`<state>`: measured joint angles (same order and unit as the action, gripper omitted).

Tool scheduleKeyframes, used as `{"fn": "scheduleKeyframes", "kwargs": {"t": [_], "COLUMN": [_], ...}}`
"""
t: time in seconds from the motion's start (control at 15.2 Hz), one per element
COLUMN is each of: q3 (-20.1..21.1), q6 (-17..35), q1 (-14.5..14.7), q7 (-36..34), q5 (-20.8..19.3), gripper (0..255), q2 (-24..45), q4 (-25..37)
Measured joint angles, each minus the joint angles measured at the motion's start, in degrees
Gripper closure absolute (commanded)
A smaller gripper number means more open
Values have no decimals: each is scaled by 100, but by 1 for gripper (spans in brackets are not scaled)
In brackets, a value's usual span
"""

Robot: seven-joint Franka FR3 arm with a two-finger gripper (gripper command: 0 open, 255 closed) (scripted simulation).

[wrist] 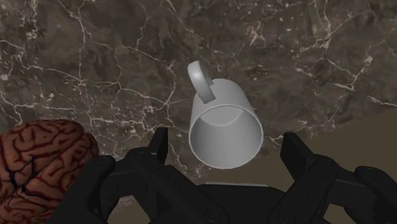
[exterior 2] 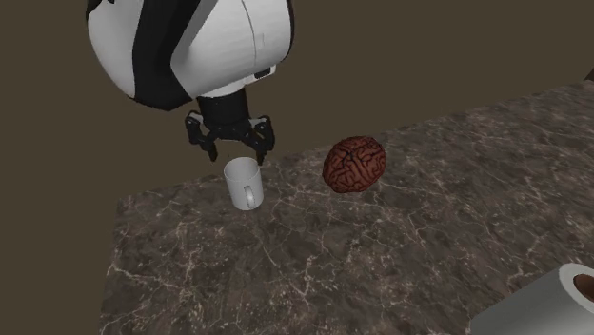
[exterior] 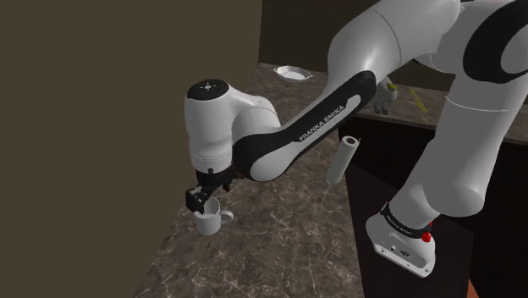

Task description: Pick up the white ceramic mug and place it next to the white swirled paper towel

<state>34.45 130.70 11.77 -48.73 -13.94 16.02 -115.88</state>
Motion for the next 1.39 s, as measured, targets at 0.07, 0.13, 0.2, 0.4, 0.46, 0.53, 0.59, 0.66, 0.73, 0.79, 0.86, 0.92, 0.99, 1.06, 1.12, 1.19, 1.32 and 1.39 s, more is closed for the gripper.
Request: {"fn": "scheduleKeyframes", "kwargs": {"t": [0.07,0.13,0.2,0.4,0.46,0.53,0.59,0.66,0.73,0.79,0.86,0.92,0.99,1.06,1.12,1.19,1.32,1.39], "q3": [-71,-149,-220,-343,-368,-394,-425,-449,-481,-501,-507,-510,-511,-512,-512,-513,-513,-513], "q6": [38,19,-51,-46,-3,45,91,134,202,239,251,258,262,263,264,265,265,265], "q1": [141,314,458,663,690,709,748,755,770,778,786,790,792,794,794,795,795,795], "q7": [-189,-383,-506,-690,-725,-750,-792,-800,-826,-836,-847,-851,-855,-857,-857,-857,-857,-857], "q5": [-223,-439,-597,-830,-872,-912,-962,-993,-1038,-1063,-1073,-1078,-1080,-1082,-1083,-1083,-1083,-1083], "gripper": [0,0,0,0,0,0,0,0,0,0,0,0,0,0,0,0,255,255], "q2": [270,559,800,1146,1201,1255,1332,1379,1441,1479,1494,1500,1502,1505,1506,1507,1506,1507], "q4": [183,434,708,1002,1005,1005,1027,1027,1016,1013,1013,1013,1012,1013,1013,1014,1014,1014]}}
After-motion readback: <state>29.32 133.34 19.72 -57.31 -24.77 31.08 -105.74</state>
